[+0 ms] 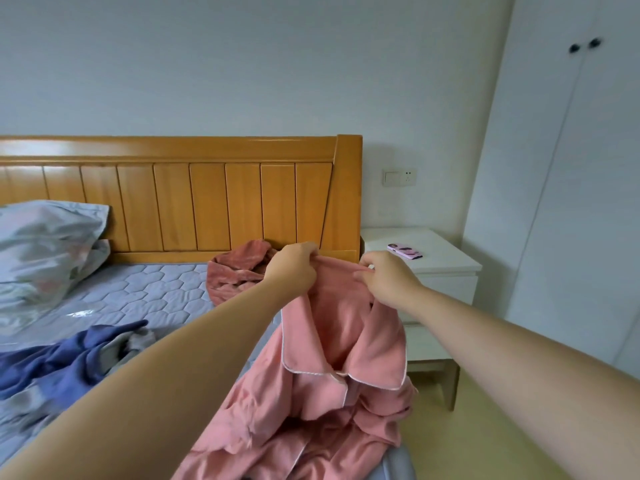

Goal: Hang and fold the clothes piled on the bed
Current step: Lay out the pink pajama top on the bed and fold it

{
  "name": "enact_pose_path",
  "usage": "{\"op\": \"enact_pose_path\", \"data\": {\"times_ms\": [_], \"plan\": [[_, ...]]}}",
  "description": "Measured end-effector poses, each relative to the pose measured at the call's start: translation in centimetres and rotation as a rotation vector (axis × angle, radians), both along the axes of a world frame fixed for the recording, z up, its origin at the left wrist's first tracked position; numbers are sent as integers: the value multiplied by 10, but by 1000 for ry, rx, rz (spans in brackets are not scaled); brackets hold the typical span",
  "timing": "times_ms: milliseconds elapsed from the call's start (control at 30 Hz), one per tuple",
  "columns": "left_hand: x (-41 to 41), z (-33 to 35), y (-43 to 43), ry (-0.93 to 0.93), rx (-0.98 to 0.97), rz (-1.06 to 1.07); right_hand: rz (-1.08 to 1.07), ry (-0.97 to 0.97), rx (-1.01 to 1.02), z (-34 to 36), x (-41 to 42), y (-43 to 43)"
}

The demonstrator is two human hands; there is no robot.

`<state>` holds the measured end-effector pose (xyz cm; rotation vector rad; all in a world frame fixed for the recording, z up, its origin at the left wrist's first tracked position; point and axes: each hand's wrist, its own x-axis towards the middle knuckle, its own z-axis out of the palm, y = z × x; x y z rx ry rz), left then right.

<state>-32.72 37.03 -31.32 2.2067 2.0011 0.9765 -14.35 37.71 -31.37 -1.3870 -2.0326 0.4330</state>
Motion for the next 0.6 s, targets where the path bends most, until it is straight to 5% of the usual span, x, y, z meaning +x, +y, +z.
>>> {"op": "enact_pose_path", "data": {"times_ms": [133,267,400,600], "plan": [[-6,-5,2,-97,-94,-135,85,-147,-47,6,3,-9],[-10,2,-13,103,-275,-253,58,-312,-26,1,13,-10],[-14,-4,-20,283,-264,-187,-69,-286,92,-13,-2,-9],[-13,-23,-22,213,-132,35,-162,-316,113,-22,-36,-13]]}}
